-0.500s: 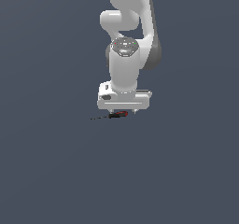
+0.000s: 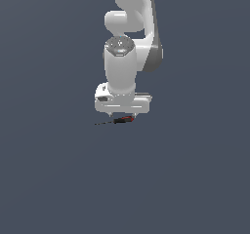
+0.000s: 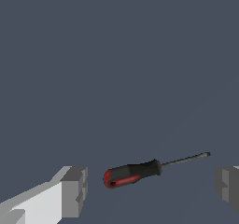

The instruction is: Pick up the object and move it to a goal position.

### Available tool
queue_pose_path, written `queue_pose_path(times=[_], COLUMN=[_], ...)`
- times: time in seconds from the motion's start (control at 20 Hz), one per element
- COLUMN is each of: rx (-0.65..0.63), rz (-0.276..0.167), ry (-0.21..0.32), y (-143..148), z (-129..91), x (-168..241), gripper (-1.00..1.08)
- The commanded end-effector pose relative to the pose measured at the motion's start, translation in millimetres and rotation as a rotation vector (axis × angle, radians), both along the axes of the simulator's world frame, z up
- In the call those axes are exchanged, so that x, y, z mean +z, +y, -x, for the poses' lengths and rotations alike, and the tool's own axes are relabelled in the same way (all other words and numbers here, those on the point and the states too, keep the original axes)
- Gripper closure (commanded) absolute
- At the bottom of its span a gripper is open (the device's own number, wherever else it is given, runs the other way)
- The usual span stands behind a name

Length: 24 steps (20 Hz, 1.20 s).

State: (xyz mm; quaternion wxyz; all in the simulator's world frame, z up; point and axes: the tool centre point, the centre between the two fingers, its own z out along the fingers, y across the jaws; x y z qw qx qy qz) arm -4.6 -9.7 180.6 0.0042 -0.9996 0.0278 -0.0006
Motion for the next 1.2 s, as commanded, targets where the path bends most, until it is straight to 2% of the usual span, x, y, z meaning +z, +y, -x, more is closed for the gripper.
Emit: queue_pose_path(times=[0.0,0.3,0.6,1.15], rx=[-0.014,-0.024,-0.087,-0.339], rz=[-0.001,-0.002,-0.005,-0.013], ry=[0.001,0.001,0.003,0.009], y=[-5,-4,-5,-11], z=[1,1,4,16], x=[1,-1,-7,-33], gripper=[-0.92,-0.92,-0.92,-0.92])
